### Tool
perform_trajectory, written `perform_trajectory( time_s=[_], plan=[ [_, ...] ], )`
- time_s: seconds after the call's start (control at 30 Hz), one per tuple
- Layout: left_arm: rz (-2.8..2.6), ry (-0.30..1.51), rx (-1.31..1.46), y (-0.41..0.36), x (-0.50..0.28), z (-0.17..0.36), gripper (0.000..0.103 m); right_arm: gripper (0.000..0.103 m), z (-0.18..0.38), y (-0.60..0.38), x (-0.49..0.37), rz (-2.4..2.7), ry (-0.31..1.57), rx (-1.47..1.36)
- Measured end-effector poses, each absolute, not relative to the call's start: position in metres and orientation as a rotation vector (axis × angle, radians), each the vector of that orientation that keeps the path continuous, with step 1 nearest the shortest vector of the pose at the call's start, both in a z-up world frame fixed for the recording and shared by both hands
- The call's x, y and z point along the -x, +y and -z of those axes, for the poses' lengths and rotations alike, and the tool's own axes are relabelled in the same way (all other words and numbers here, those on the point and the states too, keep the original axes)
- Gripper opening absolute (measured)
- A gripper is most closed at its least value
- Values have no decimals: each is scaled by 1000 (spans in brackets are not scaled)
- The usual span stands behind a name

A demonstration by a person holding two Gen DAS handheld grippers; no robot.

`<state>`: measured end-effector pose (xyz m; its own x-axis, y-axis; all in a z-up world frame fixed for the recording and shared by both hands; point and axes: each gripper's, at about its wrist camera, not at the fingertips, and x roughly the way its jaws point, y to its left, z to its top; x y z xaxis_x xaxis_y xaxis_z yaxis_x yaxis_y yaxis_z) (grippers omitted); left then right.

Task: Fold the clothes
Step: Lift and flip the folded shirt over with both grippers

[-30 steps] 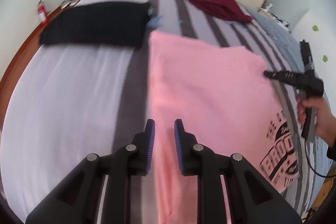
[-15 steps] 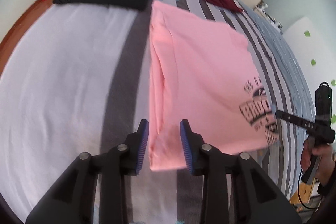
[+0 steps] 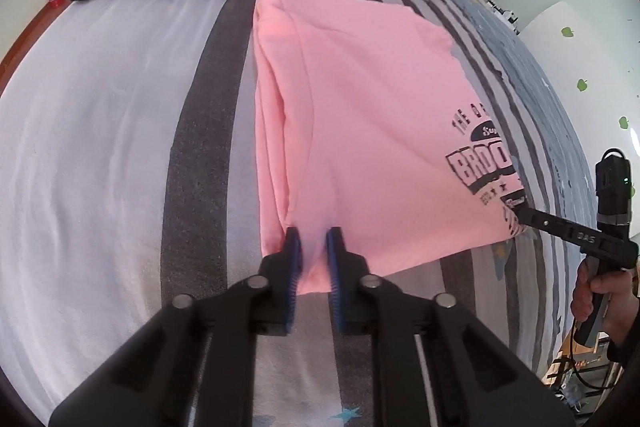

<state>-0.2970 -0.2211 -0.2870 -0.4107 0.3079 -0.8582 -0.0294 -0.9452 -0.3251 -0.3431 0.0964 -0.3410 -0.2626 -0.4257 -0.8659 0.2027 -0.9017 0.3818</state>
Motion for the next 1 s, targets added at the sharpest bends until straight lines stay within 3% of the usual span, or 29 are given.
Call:
perform_trajectory(
  time_s=[0.27,0.73,1.0],
  plan=[
    [-2460,-331,1535,-221,280,272,7,2,330,106,328,2203,-226,-1535],
    [-2481,-206,1637,-223,262,304,4,2,358,104,317,2172,-152,-1578],
    [-2630,-193,1463,-216,267,249,4,8,303,101,311,2317,37,-1469]
  ],
)
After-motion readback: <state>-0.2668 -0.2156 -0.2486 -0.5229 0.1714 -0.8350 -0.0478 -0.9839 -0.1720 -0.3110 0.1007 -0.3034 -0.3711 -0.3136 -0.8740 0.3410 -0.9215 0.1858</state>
